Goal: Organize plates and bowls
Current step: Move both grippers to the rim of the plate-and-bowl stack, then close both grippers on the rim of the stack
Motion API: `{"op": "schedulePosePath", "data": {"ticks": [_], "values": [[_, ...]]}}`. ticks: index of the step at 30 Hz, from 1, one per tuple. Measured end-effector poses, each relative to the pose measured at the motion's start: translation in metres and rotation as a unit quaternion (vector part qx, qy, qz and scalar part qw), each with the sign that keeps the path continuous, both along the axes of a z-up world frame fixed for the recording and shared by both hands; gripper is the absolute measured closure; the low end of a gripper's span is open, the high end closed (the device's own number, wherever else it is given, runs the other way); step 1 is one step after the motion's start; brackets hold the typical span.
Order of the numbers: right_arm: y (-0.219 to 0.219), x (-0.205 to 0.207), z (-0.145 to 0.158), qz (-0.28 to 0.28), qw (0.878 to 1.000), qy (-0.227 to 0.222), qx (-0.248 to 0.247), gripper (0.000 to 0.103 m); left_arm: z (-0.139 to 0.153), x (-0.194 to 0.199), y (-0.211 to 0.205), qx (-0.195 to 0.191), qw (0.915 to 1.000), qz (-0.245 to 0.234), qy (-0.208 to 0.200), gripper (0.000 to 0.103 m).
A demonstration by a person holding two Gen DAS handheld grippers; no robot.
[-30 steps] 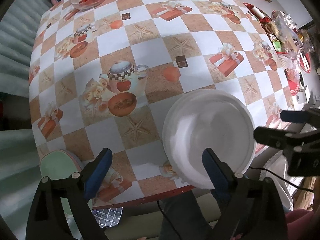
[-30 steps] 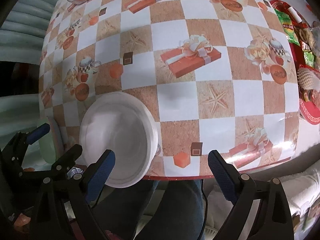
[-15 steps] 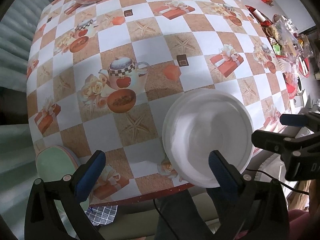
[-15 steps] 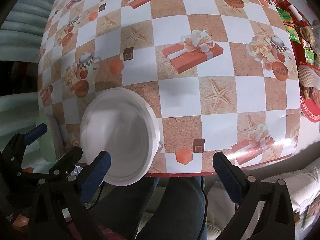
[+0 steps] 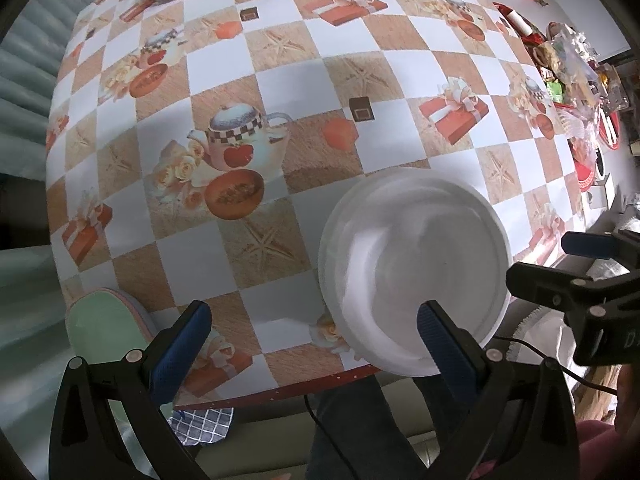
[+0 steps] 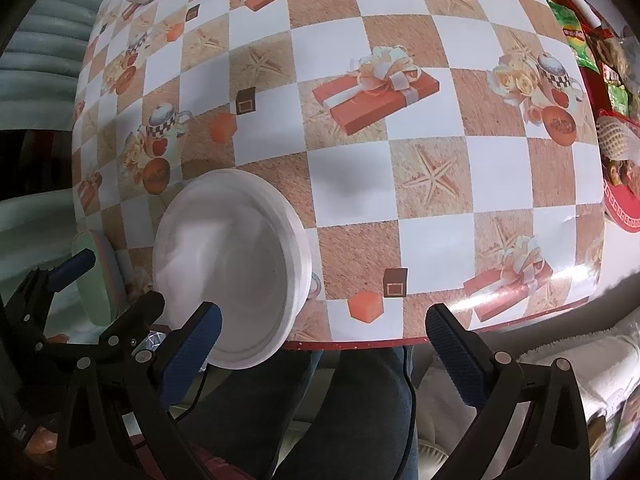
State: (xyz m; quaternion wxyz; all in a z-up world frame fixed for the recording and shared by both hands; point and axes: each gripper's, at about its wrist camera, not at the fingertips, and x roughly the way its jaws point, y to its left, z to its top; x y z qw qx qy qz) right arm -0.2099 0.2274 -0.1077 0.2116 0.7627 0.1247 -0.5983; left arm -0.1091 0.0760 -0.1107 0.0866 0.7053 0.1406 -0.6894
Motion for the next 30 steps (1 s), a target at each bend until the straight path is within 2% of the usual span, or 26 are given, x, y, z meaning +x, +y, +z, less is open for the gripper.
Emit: {"op": "schedulePosePath", "data": {"ticks": [5,14,24,28,30], "values": [[0.003,-0.001,-0.008,-0.003,1.0,-0.007,0.009,0.0,-0.008,-0.003,0.002,0.009,0.9999,0.002,-0.011,0.0],[-0.002,-0.003,-0.031,-0.006,1.0,-0.008,0.027,0.0,-0.034,-0.012,0.004,-0.001,0.9995,-0.005,-0.032,0.0],[-0.017,0.003,-0.065,0.001,0.999,-0.024,0.023,0.0,-0.063,-0.014,0.004,-0.005,0.9989,-0.001,-0.047,0.0],[-0.021,0.005,-0.076,-0.003,0.999,-0.031,0.019,0.0,-0.068,-0.017,0.003,-0.018,0.9988,-0.005,-0.046,0.0],[-0.023,0.005,-0.08,-0.008,0.999,-0.034,0.016,0.0,-0.07,-0.018,0.004,-0.013,0.9989,-0.008,-0.044,0.001]]}}
